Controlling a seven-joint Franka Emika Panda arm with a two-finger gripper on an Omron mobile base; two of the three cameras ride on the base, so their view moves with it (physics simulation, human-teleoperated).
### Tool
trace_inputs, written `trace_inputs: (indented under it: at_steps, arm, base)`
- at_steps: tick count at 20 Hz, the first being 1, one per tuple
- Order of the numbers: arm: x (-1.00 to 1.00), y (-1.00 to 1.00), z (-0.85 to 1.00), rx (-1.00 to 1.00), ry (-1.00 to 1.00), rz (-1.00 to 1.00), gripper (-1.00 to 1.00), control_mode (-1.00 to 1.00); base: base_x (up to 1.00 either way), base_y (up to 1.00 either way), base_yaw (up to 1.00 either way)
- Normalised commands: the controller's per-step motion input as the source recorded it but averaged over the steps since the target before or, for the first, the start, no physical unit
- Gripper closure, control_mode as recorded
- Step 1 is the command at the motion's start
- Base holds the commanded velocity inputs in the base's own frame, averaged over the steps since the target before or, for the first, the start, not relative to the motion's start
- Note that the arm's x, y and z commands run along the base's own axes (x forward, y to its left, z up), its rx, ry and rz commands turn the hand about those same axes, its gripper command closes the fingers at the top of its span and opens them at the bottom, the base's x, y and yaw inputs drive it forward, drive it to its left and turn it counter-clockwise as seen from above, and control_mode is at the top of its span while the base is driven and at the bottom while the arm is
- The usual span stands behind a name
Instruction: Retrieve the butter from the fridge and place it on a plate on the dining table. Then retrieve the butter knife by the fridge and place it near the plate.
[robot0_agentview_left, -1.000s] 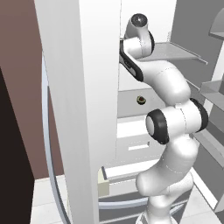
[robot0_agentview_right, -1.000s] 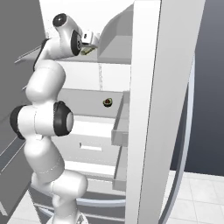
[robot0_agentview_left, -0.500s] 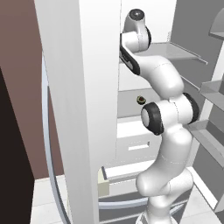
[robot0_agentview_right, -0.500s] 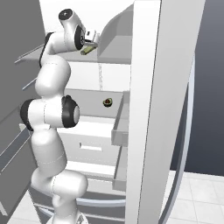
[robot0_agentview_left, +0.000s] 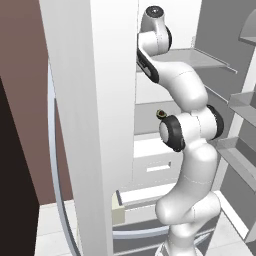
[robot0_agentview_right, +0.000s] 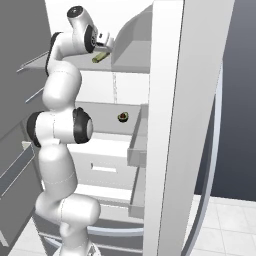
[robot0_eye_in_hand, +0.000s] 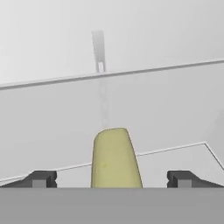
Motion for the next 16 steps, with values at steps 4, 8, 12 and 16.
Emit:
trace_inputs:
  at_steps: [4,8,12,16]
  arm:
    - [0.0,0.02,-0.19,0.0,0.0,0.0,-1.0,-1.0]
    - [0.0,0.0,-0.21,0.0,0.0,0.0,-1.0,-1.0]
    - [0.0,0.0,-0.3,0.0,0.0,0.0,-1.0,-1.0]
    - [0.0,0.0,-0.3,0.0,0.0,0.0,-1.0,-1.0]
  base:
    - [0.0,0.0,0.0]
    - [0.0,0.0,0.0]
    - [0.0,0.0,0.0]
    - [0.0,0.0,0.0]
